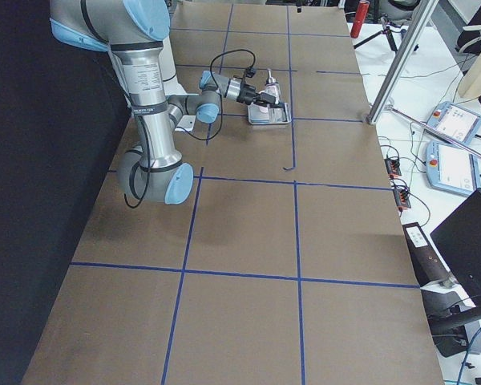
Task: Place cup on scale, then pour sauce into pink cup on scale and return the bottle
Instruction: 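Lift the sauce bottle with the right gripper and carry it over the pink cup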
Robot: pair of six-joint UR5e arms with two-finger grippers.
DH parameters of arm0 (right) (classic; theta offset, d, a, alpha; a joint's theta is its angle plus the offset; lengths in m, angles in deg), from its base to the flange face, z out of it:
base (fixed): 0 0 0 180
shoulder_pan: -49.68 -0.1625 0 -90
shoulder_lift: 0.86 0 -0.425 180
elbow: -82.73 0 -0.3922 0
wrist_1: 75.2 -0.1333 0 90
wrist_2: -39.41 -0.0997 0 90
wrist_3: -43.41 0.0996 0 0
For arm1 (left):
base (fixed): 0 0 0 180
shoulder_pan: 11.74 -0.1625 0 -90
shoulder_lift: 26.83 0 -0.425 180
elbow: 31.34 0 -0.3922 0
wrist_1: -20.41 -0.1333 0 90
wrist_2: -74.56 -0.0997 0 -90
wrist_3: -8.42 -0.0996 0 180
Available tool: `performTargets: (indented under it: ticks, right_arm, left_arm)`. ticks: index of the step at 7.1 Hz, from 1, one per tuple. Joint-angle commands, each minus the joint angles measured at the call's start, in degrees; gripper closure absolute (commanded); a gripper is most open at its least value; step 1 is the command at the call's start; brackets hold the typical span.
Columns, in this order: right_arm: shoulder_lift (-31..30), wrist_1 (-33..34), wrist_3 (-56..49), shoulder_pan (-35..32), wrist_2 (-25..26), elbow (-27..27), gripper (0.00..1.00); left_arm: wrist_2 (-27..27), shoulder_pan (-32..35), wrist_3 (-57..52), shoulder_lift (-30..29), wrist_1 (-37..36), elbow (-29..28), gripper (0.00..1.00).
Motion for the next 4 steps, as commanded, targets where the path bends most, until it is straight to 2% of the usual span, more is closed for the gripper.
performTargets:
  ticks: [1,4]
  right_arm:
    - [0.0,1.1,-1.4,-0.2,1.0,2.2,1.00]
    - [2.6,1.1,-1.4,-0.1,2.7,10.6,1.00]
  left_arm:
    - [1.1,0.5,-1.2,2.8,7.5,-2.2,0.00]
    - [1.0,0.5,-2.0,3.6,7.7,-3.4,0.00]
